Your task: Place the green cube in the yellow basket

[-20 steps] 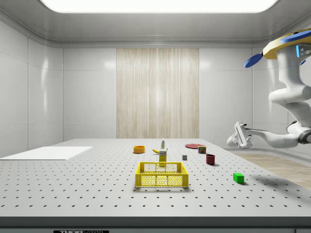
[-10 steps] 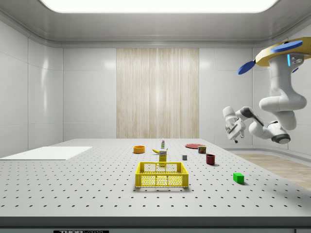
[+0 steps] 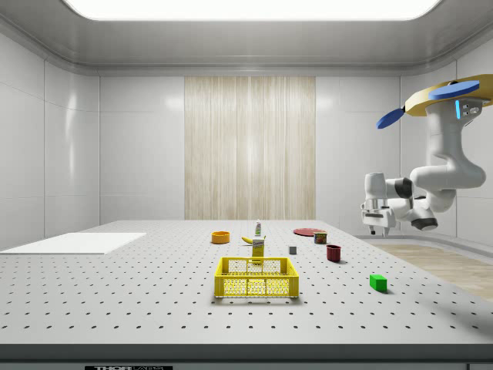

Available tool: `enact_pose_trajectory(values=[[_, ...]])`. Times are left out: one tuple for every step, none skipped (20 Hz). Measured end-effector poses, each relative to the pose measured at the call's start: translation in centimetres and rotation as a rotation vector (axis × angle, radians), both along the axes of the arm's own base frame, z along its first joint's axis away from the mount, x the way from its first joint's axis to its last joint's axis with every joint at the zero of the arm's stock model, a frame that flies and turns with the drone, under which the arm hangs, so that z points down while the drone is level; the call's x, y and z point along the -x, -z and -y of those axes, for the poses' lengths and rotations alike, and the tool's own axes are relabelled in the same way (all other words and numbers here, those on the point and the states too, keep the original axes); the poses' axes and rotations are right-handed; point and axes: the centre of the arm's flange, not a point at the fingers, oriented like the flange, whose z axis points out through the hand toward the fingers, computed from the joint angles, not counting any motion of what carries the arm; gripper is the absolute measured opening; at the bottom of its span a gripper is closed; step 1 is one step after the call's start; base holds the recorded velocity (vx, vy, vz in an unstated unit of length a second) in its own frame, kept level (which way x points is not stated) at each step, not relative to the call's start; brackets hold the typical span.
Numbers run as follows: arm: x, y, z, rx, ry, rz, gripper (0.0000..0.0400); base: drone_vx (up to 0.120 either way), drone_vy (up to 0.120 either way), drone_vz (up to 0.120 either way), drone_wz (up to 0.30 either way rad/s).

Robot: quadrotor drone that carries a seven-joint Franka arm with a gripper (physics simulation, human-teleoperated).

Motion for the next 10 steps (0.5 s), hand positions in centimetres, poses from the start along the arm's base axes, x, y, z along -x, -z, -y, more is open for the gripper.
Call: enact_pose_trajectory(values=[[0.00,0.01,0.13,0.013,0.000,0.000,0.0400,0.120,0.000,-0.120,0.000],[0.00,0.03,0.24,0.024,0.001,-0.001,0.0400,0.080,0.000,-0.120,0.000],[0.00,0.03,0.33,0.033,0.001,-0.001,0.0400,0.000,0.000,-0.120,0.000],[0.00,0.04,0.40,0.041,0.001,-0.001,0.0400,0.000,0.000,-0.120,0.000],[0.00,0.05,0.46,0.047,0.001,-0.002,0.0400,0.000,0.000,-0.120,0.000],[0.00,0.05,0.52,0.052,0.001,-0.002,0.0400,0.000,-0.040,-0.120,0.000],[0.00,0.05,0.56,0.057,0.001,-0.002,0.0400,0.000,-0.120,-0.120,0.000],[0.01,0.05,0.60,0.061,0.001,-0.002,0.0400,0.000,-0.040,-0.120,0.000],[0.01,0.06,0.63,0.064,0.001,-0.002,0.0400,0.000,0.000,-0.120,0.000],[0.01,0.06,0.65,0.066,0.002,-0.002,0.0400,0.000,0.000,-0.120,0.000]])
